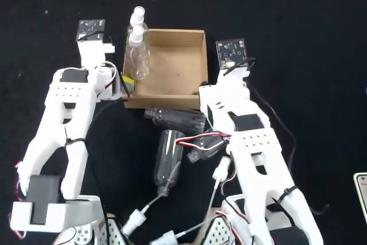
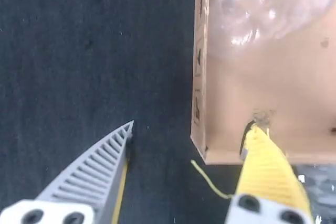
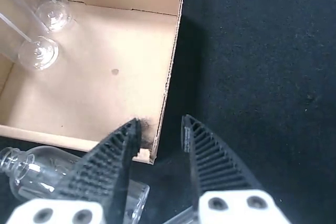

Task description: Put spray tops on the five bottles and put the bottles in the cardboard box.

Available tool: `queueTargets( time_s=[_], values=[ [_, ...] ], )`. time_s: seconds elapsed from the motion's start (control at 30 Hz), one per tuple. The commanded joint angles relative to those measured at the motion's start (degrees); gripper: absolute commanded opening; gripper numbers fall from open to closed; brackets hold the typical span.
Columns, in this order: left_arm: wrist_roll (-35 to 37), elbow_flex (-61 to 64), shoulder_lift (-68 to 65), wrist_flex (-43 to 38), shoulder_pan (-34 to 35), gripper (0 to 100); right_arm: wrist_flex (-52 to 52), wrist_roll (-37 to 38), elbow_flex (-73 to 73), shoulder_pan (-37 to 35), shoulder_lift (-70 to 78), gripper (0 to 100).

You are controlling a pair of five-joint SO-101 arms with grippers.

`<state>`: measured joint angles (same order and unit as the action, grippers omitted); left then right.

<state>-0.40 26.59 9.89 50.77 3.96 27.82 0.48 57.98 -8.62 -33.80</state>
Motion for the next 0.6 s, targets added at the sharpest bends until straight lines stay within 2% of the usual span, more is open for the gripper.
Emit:
queueTargets(
  time_s=[0.0,0.33,0.57],
  values=[
    [0.5,-3.4,-2.4,-4.2,-0.1,30,-1.8,0.5,-0.8,-0.9,0.0,10.3],
    [3.2,-4.4,-8.1,-6.7,0.8,29,-1.8,0.5,-0.8,-0.9,0.0,10.3],
    [4.8,-3.3,-8.4,-6.5,-1.5,13,-1.8,0.5,-0.8,-0.9,0.0,10.3]
  ],
)
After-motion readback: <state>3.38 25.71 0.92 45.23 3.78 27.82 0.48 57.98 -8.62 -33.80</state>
